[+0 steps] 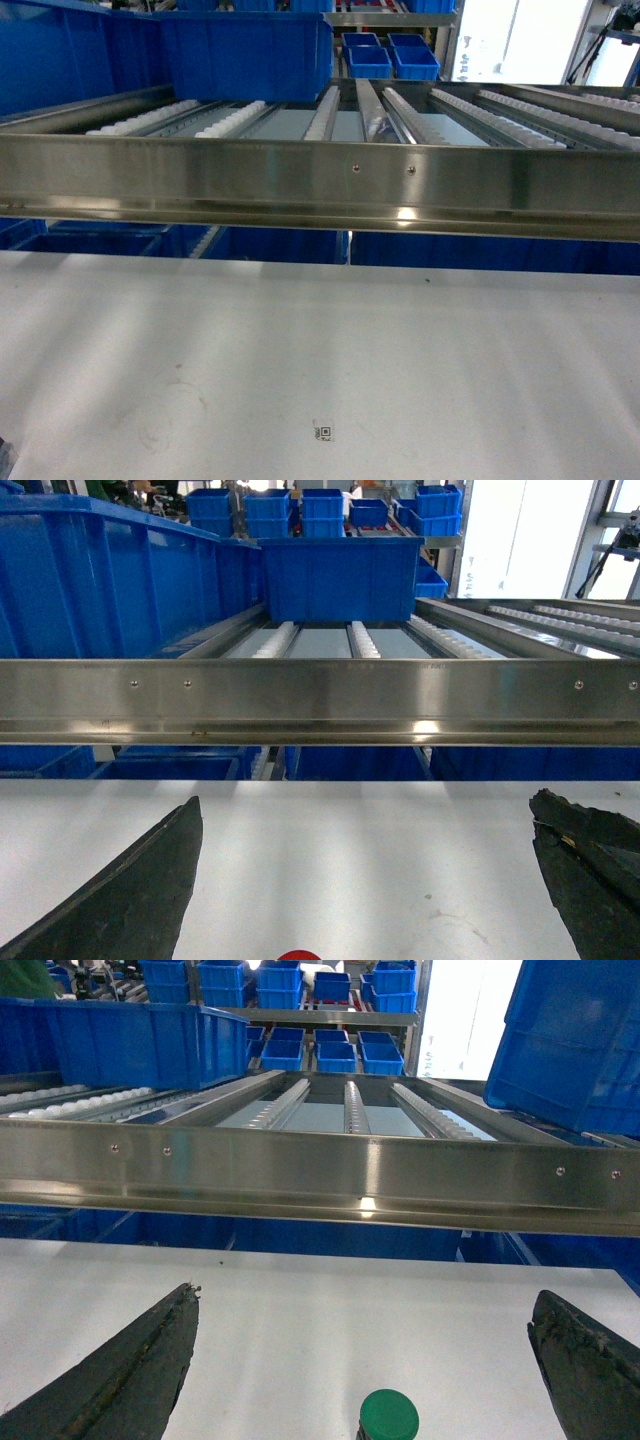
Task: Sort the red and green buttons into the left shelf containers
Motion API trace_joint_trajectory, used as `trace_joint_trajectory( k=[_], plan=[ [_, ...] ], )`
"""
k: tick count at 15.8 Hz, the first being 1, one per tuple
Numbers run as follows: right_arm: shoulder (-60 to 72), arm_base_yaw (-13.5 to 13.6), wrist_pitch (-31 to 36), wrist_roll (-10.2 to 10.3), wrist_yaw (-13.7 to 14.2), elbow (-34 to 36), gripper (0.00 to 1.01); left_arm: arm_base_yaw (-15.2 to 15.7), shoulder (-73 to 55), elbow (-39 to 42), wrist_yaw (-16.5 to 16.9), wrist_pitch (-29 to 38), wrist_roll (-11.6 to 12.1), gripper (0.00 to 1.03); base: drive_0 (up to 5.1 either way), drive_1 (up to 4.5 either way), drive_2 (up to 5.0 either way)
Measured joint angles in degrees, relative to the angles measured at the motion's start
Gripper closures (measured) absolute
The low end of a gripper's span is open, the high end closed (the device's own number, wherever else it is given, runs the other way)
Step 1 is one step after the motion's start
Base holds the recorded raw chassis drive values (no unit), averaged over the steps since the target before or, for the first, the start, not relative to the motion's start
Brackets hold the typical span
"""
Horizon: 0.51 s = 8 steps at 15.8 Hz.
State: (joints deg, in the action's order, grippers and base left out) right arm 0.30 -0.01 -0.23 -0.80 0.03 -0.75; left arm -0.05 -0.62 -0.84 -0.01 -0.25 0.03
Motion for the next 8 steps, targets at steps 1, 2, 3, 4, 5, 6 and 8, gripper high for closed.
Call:
trace_joint_trajectory(
  k=[1,2,3,4,5,6,8],
  plan=[
    [0.0,0.0,0.0,0.0,0.0,0.0,0.03,0.0,0.0,0.0,0.0,0.0,0.0,0.05,0.0,0.00,0.0],
    [0.0,0.0,0.0,0.0,0.0,0.0,0.03,0.0,0.0,0.0,0.0,0.0,0.0,0.05,0.0,0.00,0.0],
    [0.0,0.0,0.0,0.0,0.0,0.0,0.03,0.0,0.0,0.0,0.0,0.0,0.0,0.05,0.0,0.00,0.0],
    [0.0,0.0,0.0,0.0,0.0,0.0,0.03,0.0,0.0,0.0,0.0,0.0,0.0,0.05,0.0,0.00,0.0],
    [0.0,0.0,0.0,0.0,0.0,0.0,0.03,0.0,0.0,0.0,0.0,0.0,0.0,0.05,0.0,0.00,0.0],
    [0.0,0.0,0.0,0.0,0.0,0.0,0.03,0.0,0.0,0.0,0.0,0.0,0.0,0.05,0.0,0.00,0.0],
    [3.9,0.8,6.0,-0.3,1.8,0.0,0.03,3.7,-0.2,0.0,3.1,1.2,-0.1,0.05,0.0,0.00,0.0]
  ],
)
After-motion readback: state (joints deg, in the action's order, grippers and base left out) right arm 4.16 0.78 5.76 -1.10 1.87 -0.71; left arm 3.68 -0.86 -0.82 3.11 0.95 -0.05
